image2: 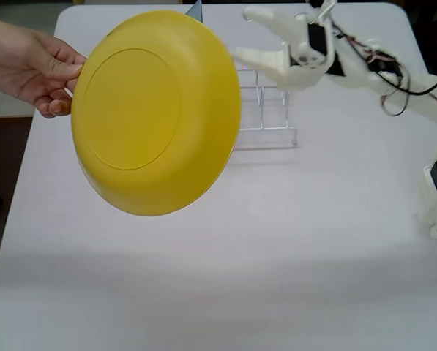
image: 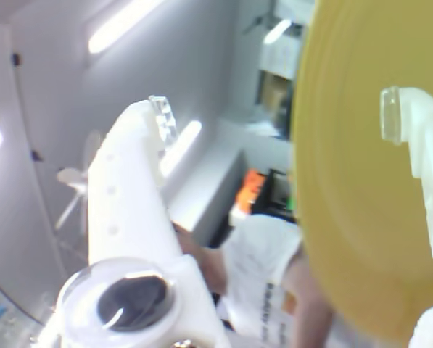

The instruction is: Could you take three plates?

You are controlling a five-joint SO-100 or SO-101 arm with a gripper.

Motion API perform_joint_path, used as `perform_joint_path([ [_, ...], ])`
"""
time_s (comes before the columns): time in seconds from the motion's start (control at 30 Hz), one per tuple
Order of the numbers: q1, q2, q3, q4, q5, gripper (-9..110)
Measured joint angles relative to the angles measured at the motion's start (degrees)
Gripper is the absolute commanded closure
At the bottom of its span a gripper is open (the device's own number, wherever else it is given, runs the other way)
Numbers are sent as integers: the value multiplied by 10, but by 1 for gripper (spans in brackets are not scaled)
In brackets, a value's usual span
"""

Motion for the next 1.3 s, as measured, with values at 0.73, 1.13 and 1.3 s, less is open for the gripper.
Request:
perform_joint_path([
  [0.73, 69, 548, 625, 81, 98, 102],
  [1.13, 53, 807, 863, 132, 134, 102],
  [1.3, 52, 836, 905, 163, 150, 102],
])
